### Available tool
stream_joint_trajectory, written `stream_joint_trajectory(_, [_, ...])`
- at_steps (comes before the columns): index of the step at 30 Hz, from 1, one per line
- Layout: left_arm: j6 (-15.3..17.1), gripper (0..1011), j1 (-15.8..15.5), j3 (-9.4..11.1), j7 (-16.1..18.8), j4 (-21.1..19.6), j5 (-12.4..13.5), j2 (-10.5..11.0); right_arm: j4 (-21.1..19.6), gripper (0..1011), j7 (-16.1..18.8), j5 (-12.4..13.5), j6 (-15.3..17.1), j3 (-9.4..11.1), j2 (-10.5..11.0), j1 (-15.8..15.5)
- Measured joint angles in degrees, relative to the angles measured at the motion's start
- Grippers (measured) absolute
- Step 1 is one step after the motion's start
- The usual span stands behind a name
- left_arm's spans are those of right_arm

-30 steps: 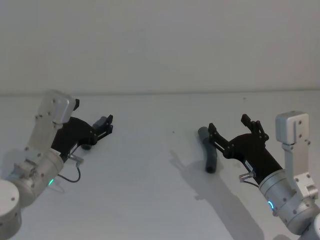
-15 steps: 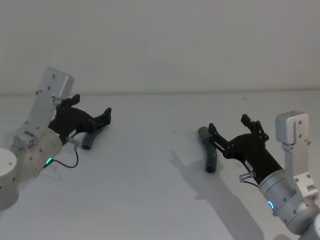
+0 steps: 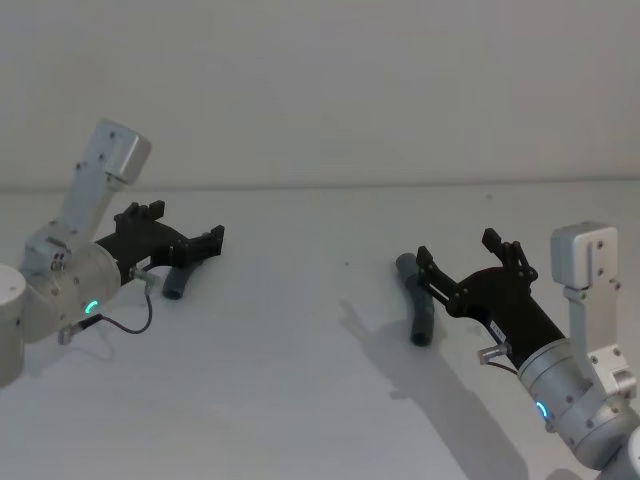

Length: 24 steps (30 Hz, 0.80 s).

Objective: Use both hands to pick up one end of the pipe from the table, align the ends, and insert them.

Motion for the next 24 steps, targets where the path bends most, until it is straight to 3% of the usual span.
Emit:
stream_joint_trajectory(11, [4.7,1002,-1.8,-0.5,-0.6,0.8,0.0,0.6,0.0,1000,0.0,0.0,0.0,0.0,0.0,0.0])
stream_joint_trajectory(24, [6.9,1002,-1.8,-1.4,1.3,2.0,0.4,-0.6,0.0,1000,0.0,0.0,0.0,0.0,0.0,0.0])
